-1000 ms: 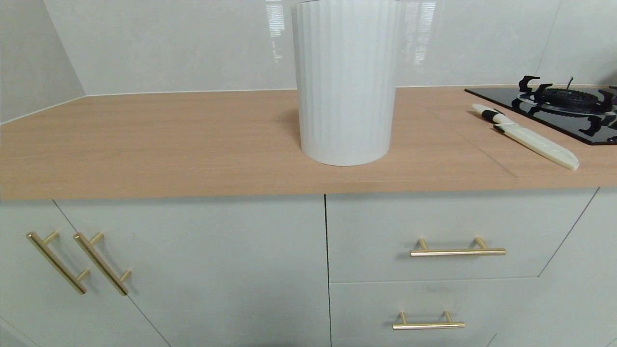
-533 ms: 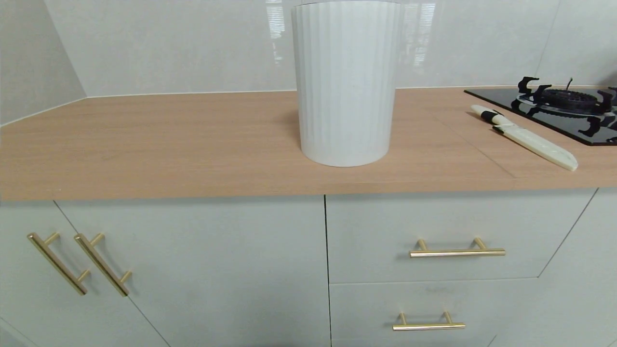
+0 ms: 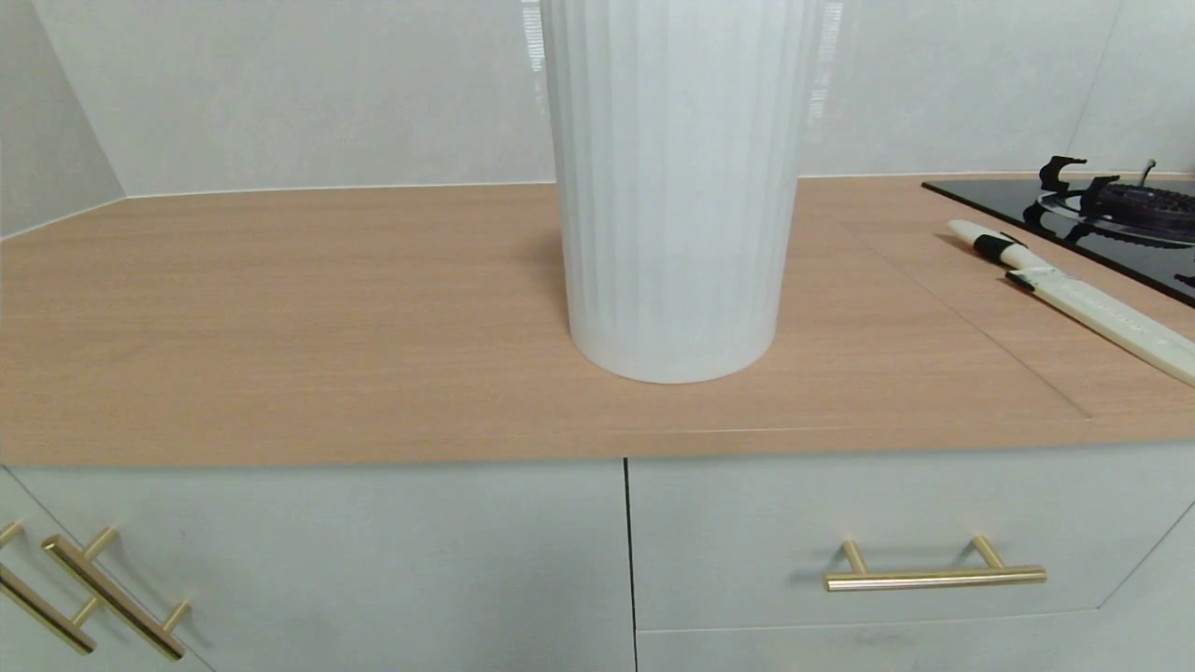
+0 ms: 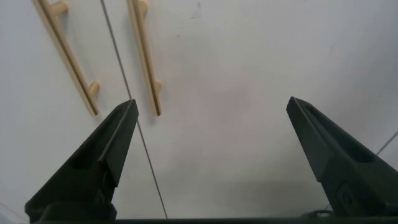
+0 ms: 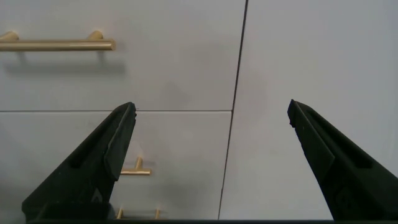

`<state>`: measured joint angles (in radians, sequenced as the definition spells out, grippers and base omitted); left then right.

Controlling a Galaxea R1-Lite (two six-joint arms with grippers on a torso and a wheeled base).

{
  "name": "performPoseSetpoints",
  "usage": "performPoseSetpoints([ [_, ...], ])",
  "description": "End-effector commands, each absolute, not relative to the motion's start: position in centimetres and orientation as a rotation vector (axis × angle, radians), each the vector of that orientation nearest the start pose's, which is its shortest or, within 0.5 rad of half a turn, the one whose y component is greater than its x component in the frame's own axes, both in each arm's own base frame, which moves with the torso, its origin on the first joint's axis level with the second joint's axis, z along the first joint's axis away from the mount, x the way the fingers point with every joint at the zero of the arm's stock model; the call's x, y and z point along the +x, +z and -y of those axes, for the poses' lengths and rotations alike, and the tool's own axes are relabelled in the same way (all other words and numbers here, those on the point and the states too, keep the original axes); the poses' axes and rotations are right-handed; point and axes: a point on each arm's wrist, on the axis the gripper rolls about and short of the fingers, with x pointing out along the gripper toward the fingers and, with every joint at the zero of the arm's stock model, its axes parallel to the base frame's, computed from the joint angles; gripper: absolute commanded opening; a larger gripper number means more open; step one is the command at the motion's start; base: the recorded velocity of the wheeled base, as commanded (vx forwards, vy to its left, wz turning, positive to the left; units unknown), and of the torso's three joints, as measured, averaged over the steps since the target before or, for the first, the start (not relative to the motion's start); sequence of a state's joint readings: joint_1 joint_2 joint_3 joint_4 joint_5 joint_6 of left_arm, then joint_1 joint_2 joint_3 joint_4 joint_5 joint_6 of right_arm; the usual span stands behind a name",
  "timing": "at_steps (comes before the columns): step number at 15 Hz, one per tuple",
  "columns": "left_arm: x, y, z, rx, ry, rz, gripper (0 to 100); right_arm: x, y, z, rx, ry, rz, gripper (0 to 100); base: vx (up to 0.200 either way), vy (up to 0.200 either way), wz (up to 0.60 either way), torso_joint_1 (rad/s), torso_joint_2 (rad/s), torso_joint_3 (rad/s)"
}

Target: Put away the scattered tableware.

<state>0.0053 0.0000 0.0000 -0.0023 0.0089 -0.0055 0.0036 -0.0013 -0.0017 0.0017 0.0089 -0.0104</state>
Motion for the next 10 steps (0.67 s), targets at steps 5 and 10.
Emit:
performPoseSetpoints([
  [5, -2.28, 7.56, -0.01, -0.006, 0.015, 0.002, 100, -2.29, 7.57, -0.01, -0.011, 0.014, 0.000, 100, 0.000, 0.000, 0.00, 0.000, 0.00, 0.000],
  [10, -2.28, 7.56, -0.01, -0.006, 0.015, 0.002, 100, -2.29, 7.57, -0.01, -0.009, 0.012, 0.000, 100, 0.000, 0.000, 0.00, 0.000, 0.00, 0.000],
])
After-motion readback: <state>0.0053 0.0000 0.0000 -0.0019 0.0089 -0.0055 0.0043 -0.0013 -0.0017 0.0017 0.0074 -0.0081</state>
